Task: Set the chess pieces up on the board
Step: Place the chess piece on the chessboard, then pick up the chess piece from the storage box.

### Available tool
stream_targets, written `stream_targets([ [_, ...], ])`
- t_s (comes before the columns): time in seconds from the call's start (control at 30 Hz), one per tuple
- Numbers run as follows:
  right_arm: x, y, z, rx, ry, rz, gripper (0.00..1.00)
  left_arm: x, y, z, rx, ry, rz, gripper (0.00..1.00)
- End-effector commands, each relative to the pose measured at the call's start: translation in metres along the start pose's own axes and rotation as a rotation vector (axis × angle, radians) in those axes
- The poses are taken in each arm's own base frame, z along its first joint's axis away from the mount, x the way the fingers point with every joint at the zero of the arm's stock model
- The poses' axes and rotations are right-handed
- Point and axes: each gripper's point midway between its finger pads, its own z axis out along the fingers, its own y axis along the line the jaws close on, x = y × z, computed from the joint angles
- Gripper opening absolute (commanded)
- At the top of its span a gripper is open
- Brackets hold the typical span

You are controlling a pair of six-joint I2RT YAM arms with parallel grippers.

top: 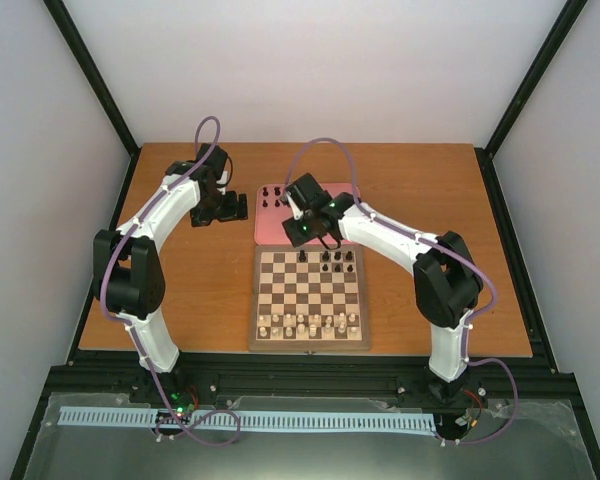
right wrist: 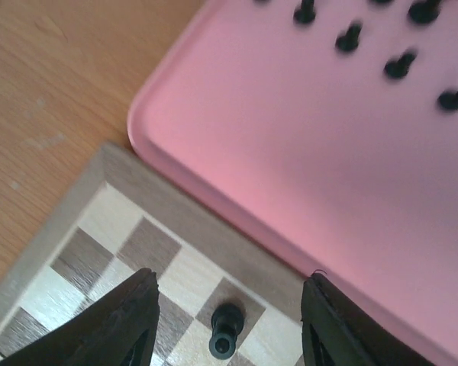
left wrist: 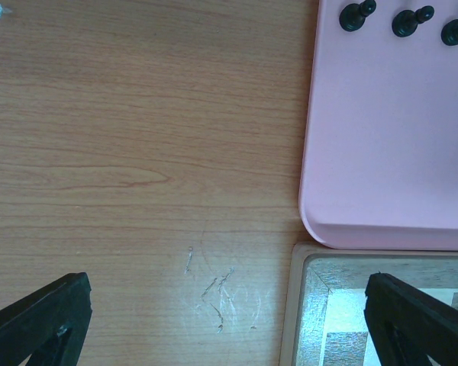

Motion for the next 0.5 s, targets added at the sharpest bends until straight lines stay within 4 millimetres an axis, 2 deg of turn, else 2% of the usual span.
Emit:
stream_targets([
  [0.0,-0.042,-0.008,-0.041,0.035,-0.104,-0.008,0.52,-0.008,-0.004,-0.006,0.013,-0.025,0.011,1.00],
  [0.17,-0.072,-0.040,-0.043,0.063,-0.153,0.059,0.52,-0.009,-0.004,-0.008,0.014,-0.031,0.010,1.00],
  [0.2,-0.085,-0.048,-0.044,0.068,-0.173,0.074,0.52,-0.009,-0.005,-0.008,0.015,-0.030,0.010,1.00],
  [0.37,-0.123,-0.089,-0.024,0.082,-0.214,0.160,0.52,-0.008,-0.005,-0.010,0.021,-0.029,0.007,1.00],
  [0.47,-0.137,-0.107,0.001,0.093,-0.225,0.179,0.51,-0.008,-0.005,-0.010,0.022,-0.029,0.007,1.00],
])
